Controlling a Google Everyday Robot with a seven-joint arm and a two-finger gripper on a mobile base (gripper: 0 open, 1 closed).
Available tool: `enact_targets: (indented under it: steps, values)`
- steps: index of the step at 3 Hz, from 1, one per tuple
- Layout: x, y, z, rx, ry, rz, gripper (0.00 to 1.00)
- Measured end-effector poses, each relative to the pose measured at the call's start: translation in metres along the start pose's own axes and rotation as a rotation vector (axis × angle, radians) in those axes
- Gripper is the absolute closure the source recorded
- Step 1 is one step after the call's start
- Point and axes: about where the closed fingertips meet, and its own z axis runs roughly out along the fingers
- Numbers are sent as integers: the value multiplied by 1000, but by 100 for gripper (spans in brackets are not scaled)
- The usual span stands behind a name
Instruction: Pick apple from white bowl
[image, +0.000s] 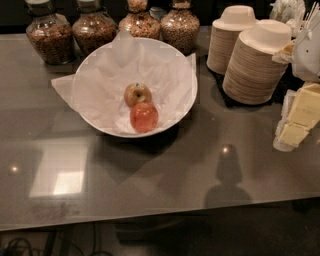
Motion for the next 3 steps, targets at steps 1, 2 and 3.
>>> enact_targets:
  steps: [1,2,3]
  values:
    - [-4,0,0,9,-13,-3,0]
    - [-23,2,2,18,-102,-20,0]
    - [-51,11,4,15,-180,-68,0]
